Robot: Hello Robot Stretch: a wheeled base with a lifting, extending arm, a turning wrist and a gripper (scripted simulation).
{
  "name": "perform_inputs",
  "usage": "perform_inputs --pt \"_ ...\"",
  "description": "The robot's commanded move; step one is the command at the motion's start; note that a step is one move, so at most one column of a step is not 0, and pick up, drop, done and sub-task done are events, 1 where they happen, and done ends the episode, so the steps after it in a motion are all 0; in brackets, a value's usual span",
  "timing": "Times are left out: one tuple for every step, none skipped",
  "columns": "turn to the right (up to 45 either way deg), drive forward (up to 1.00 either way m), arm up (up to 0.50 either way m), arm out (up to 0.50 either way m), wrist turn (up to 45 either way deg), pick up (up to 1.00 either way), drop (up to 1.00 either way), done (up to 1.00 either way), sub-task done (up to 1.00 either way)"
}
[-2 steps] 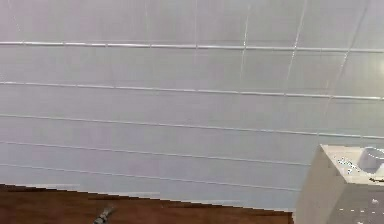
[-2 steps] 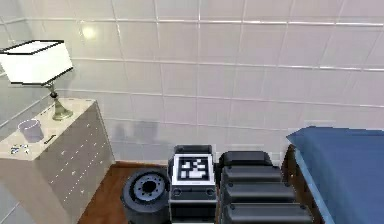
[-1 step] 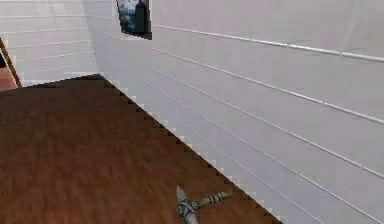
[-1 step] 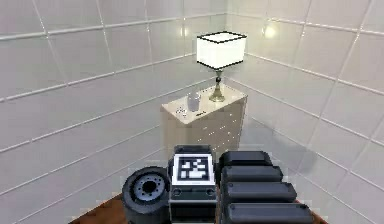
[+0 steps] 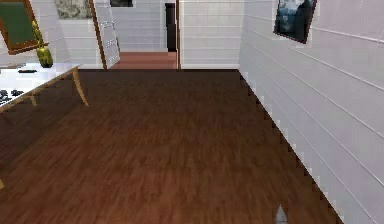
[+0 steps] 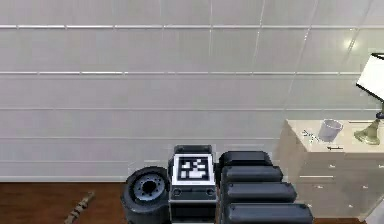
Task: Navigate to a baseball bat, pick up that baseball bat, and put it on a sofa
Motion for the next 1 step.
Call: perform_inputs --pt "0.0 0.4 0.0 0.0 0.0 0.0 0.0 0.0 0.0"
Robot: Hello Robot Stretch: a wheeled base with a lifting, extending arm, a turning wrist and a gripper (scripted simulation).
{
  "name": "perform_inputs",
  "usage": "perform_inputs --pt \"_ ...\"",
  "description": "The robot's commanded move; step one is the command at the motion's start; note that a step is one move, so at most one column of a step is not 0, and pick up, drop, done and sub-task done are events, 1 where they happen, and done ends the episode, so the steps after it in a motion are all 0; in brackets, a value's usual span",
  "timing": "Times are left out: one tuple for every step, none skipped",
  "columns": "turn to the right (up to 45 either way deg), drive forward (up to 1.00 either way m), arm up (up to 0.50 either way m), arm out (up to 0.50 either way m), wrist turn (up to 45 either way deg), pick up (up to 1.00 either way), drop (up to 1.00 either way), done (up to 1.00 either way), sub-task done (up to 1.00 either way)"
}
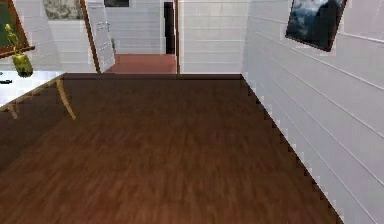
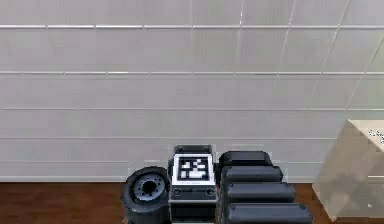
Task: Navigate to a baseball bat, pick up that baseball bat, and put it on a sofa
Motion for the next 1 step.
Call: perform_inputs --pt "-12.0 0.0 0.0 0.0 0.0 0.0 0.0 0.0 0.0"
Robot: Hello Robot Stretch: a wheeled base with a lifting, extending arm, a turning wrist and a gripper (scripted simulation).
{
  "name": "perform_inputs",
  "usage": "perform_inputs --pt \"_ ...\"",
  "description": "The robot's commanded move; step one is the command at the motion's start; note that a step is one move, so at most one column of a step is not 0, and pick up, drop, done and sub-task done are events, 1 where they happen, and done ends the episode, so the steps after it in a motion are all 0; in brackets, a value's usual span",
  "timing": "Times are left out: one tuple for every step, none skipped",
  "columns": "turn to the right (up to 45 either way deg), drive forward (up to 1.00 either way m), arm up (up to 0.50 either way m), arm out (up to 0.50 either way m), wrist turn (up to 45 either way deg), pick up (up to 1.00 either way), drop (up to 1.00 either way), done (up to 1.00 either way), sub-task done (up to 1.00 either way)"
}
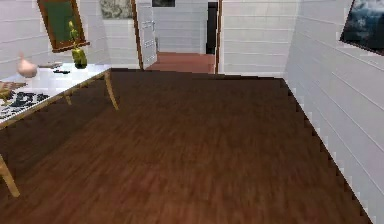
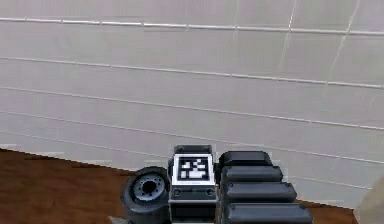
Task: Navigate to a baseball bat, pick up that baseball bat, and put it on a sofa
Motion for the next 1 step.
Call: perform_inputs --pt "0.0 1.0 0.0 0.0 0.0 0.0 0.0 0.0 0.0"
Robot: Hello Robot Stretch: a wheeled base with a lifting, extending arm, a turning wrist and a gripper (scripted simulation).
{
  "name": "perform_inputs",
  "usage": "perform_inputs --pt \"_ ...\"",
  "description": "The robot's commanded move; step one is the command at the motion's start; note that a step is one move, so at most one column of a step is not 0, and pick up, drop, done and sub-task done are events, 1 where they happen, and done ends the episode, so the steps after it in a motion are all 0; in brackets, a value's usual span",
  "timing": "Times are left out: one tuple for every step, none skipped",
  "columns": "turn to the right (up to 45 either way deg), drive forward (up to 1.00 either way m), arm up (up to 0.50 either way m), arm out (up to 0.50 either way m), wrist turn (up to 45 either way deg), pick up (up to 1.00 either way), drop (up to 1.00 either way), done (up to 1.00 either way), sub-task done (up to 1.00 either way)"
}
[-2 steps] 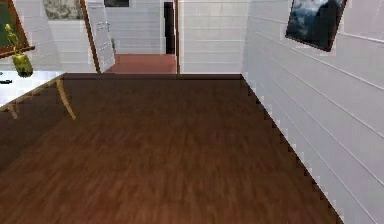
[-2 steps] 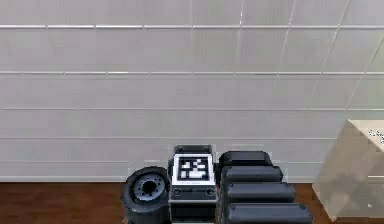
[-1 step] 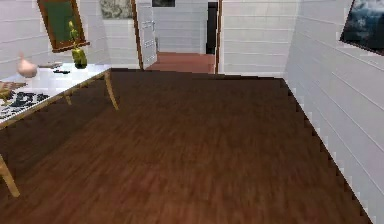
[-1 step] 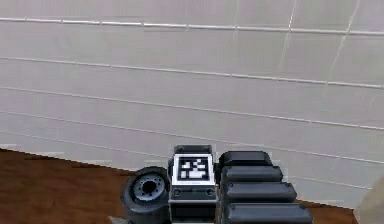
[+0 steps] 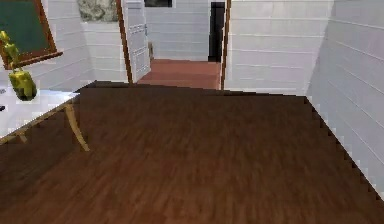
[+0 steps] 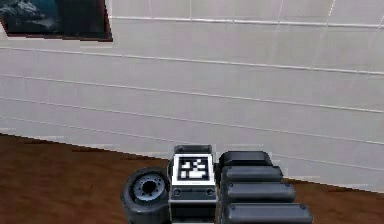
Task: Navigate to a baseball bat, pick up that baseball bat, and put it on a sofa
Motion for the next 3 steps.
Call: perform_inputs --pt "0.0 1.0 0.0 0.0 0.0 0.0 0.0 0.0 0.0" --pt "0.0 1.0 0.0 0.0 0.0 0.0 0.0 0.0 0.0" --pt "-3.0 0.0 0.0 0.0 0.0 0.0 0.0 0.0 0.0"
